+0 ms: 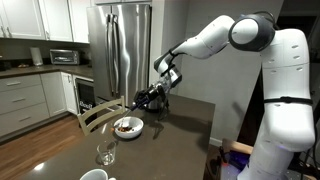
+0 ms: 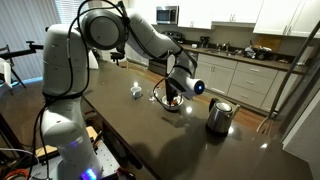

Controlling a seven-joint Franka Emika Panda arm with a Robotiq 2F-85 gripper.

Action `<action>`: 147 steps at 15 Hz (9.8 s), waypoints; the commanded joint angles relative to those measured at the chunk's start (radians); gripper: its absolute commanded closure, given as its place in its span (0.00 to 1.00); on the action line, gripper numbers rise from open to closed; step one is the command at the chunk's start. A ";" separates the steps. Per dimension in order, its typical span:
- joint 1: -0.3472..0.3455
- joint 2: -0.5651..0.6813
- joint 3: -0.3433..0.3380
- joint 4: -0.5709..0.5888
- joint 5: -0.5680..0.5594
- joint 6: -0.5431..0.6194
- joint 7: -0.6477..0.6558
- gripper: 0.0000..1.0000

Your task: Use the spoon to put some of the contents in the white bowl into the glass

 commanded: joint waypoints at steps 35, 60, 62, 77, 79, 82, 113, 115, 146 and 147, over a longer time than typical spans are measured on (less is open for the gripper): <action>0.118 -0.009 0.039 0.024 -0.115 0.253 -0.064 0.95; 0.144 -0.092 0.086 0.034 -0.330 0.358 -0.025 0.95; 0.149 -0.098 0.092 0.032 -0.350 0.375 -0.018 0.95; 0.162 -0.179 0.130 -0.005 -0.462 0.446 0.006 0.95; 0.164 -0.193 0.133 -0.013 -0.474 0.449 0.008 0.95; 0.166 -0.209 0.139 -0.030 -0.479 0.451 0.012 0.95; 0.164 -0.232 0.123 -0.009 -0.548 0.510 0.114 0.95; 0.148 -0.225 0.108 0.004 -0.532 0.497 0.113 0.95; 0.052 -0.093 0.029 -0.067 -0.144 0.558 0.055 0.95; 0.052 -0.095 0.028 -0.075 -0.144 0.562 0.057 0.95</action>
